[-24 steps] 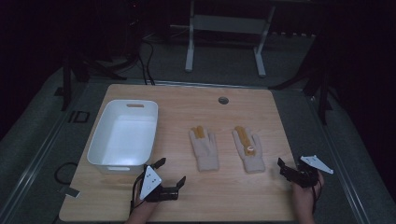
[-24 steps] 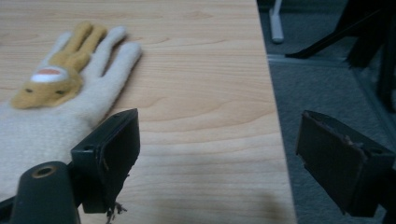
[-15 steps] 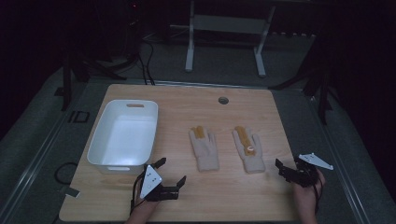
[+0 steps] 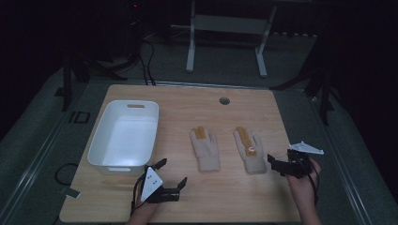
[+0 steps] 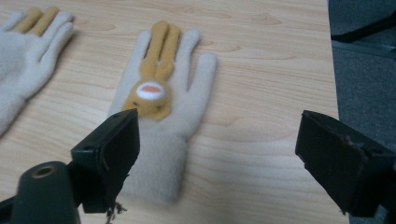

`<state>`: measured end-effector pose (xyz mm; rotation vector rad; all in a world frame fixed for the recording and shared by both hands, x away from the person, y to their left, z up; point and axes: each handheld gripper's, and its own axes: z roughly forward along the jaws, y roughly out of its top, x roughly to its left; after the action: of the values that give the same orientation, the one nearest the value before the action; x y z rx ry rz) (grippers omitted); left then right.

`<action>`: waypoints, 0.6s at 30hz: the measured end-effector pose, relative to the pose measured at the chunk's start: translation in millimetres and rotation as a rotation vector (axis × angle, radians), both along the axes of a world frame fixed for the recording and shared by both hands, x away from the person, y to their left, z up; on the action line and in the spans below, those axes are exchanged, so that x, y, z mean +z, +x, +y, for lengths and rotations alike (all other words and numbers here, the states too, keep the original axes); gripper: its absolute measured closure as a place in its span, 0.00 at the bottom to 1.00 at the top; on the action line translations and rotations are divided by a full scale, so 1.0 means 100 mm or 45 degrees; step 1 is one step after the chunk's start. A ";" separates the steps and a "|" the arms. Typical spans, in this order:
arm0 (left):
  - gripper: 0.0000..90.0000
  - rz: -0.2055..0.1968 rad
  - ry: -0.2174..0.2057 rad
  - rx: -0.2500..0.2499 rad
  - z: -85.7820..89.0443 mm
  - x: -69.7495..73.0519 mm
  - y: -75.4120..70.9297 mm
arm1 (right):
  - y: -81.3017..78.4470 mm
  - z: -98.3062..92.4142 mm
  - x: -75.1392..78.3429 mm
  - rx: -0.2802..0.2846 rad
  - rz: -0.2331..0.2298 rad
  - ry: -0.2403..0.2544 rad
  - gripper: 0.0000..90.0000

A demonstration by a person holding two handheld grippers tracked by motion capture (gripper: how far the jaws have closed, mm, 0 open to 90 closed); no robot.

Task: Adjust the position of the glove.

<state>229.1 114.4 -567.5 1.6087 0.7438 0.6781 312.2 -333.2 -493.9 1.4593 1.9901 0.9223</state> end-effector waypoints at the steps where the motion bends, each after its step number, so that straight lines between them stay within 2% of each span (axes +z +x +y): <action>1: 0.05 -0.001 0.001 -0.001 0.00 0.00 0.00 | 0.02 0.01 0.00 -0.004 0.007 0.001 0.14; 6: 0.05 -0.002 0.003 -0.004 0.00 0.00 0.00 | 0.13 0.18 0.01 -0.024 0.007 -0.052 0.11; 7: 0.05 -0.003 0.002 -0.005 0.00 0.00 0.00 | 0.15 0.22 0.00 0.005 0.032 -0.040 0.11; 9: 0.05 -0.003 0.001 -0.012 -0.01 0.00 0.00 | 0.21 0.31 -0.03 -0.005 0.047 -0.043 0.11; 10: 0.05 -0.004 0.003 -0.012 -0.01 0.00 0.00 | 0.24 0.35 -0.04 0.032 0.073 -0.036 0.12; 12: 0.05 -0.004 0.002 -0.016 -0.01 0.00 0.00 | 0.28 0.43 -0.08 0.023 0.075 -0.042 0.16; 14: 0.05 -0.005 0.007 -0.019 -0.01 0.00 0.00 | 0.33 0.49 -0.10 0.061 0.099 -0.025 0.25; 15: 0.05 -0.005 0.006 -0.021 -0.01 0.00 0.00 | 0.36 0.53 -0.12 0.060 0.099 -0.021 0.25; 17: 0.05 -0.007 0.008 -0.023 -0.01 0.00 -0.01 | 0.40 0.60 -0.14 0.056 0.083 -0.060 0.28; 18: 0.05 -0.006 0.012 -0.025 -0.01 0.00 -0.01 | 0.43 0.63 -0.15 0.064 0.093 -0.081 0.29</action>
<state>228.6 113.2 -567.4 1.6205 0.7210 0.6720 355.0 -270.2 -509.0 1.4329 2.0978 0.8291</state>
